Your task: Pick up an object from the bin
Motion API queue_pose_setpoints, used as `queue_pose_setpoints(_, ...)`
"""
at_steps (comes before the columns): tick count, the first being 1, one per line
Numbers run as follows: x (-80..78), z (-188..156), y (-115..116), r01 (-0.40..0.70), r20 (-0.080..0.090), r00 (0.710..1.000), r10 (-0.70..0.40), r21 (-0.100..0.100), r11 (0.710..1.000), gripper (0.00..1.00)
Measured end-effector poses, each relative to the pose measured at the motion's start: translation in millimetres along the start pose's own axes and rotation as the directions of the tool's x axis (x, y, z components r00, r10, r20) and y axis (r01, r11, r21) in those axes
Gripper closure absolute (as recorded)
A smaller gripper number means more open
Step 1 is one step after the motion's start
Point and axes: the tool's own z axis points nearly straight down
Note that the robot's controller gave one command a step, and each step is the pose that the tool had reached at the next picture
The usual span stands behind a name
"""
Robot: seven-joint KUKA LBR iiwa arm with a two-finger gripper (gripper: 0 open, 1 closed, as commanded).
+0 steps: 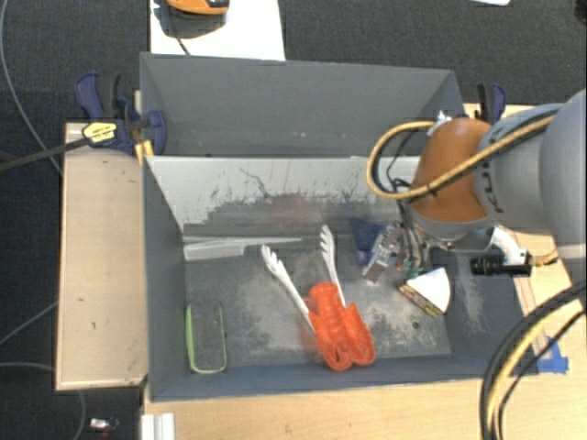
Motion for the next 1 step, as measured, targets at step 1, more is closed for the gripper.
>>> queue_pose_setpoints(1,0.1,-23.4,-0.2,0.002,0.0,1.0,-0.002,0.0,1.0,1.0)
